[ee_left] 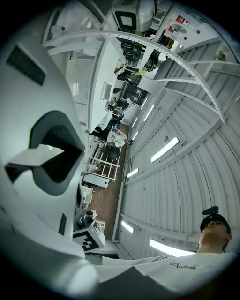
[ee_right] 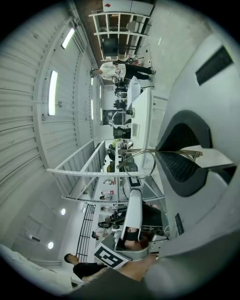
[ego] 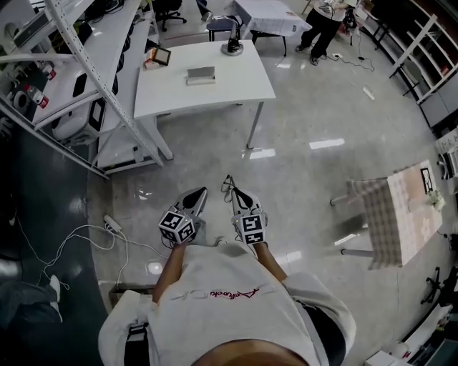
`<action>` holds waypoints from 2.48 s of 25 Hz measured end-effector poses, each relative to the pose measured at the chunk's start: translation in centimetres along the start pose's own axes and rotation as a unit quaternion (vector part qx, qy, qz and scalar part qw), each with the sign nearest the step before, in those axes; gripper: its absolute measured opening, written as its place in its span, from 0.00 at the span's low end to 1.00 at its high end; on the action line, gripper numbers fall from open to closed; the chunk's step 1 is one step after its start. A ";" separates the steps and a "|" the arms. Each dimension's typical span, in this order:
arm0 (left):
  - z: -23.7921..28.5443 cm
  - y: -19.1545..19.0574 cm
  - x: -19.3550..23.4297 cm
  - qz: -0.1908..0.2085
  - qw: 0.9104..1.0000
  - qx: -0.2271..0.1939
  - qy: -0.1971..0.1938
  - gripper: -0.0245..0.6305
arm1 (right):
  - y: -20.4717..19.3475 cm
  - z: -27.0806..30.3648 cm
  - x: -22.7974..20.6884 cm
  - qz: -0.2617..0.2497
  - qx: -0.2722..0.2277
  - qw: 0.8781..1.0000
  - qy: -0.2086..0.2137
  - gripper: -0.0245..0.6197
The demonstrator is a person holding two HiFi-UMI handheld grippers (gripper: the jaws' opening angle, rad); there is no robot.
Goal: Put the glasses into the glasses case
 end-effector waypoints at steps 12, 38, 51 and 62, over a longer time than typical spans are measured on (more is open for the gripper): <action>3.5 1.9 3.7 0.004 1.000 -0.011 0.001 0.07 | 1.4 5.0 -2.4 -0.010 -0.004 1.000 -0.001 0.06; 12.5 10.2 24.6 -0.034 0.999 -0.008 -0.005 0.07 | 9.5 27.7 -5.3 -0.020 0.045 0.999 0.003 0.06; 16.5 13.9 33.0 -0.031 0.999 -0.006 -0.043 0.07 | 12.6 35.0 -6.5 -0.023 0.049 0.998 -0.042 0.06; 18.6 13.8 33.8 -0.031 0.997 0.012 -0.070 0.07 | 12.1 36.3 -7.5 -0.008 0.049 0.997 -0.065 0.06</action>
Point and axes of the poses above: the fingertips, and each gripper's own axes: z forward along the fingers, x to its left, y out of its top, the point moved 10 cm from there along -z, backward along the fingers, and after that the axes turned 3 degrees about x, right-handed, at the moved point
